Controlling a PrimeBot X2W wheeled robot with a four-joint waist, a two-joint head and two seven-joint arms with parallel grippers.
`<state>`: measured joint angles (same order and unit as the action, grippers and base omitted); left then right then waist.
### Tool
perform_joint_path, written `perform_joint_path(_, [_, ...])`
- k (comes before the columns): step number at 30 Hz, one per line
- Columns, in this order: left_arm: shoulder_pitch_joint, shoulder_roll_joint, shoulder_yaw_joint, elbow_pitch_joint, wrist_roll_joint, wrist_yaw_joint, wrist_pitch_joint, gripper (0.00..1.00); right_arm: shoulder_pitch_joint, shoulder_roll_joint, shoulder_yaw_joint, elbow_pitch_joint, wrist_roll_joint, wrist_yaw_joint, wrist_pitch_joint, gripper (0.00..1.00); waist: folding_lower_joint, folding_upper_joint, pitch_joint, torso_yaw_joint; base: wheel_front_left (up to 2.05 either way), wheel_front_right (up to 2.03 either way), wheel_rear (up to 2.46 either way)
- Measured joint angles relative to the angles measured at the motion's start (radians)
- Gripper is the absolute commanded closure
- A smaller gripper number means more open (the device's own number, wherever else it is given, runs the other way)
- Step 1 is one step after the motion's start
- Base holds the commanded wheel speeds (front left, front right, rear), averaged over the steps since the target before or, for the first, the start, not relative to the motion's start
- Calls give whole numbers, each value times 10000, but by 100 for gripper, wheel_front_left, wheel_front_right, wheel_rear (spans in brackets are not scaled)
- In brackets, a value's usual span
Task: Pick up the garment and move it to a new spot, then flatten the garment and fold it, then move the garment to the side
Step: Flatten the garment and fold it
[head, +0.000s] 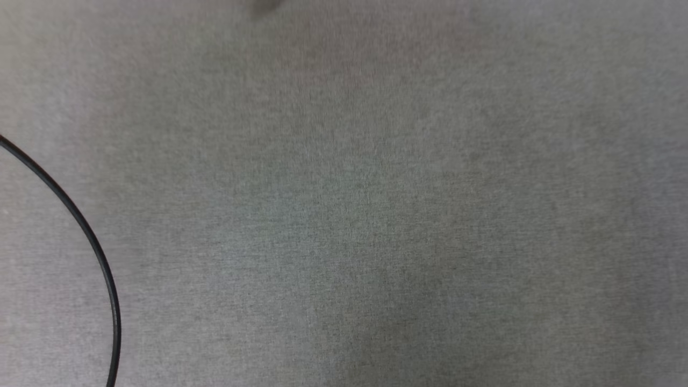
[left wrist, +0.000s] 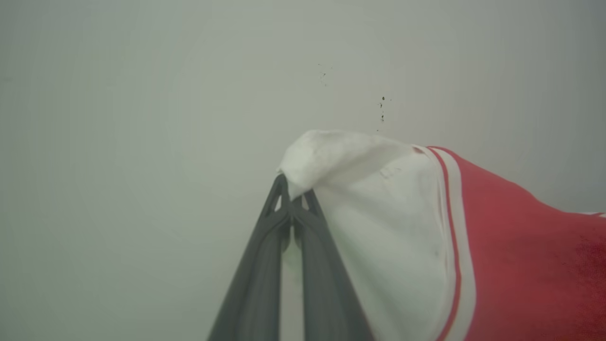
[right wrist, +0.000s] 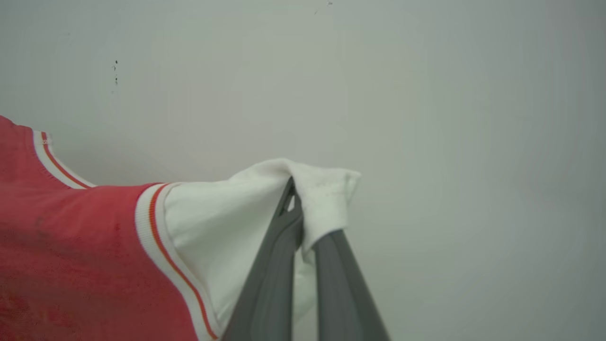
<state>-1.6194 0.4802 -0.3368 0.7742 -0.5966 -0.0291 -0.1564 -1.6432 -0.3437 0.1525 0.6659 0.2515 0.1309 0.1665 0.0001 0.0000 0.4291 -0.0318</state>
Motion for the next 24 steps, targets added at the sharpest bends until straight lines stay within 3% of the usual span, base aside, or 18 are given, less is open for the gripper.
perform_joint_path(13, [234,-479,-88,1471,-456,-606,-449,100,-155,313,1622,1081,355,0,-623,100,2,0,1685,175,0,0,0])
perform_joint_path(19, [1759,-706,-199,1921,-813,-859,-673,100,1322,161,2422,1160,1181,0,-671,100,1,0,1302,282,0,0,0])
perform_joint_path(24, [3869,-869,-364,1871,-1093,-947,-867,100,3602,59,2778,846,1944,0,-585,100,0,0,590,345,0,0,0])
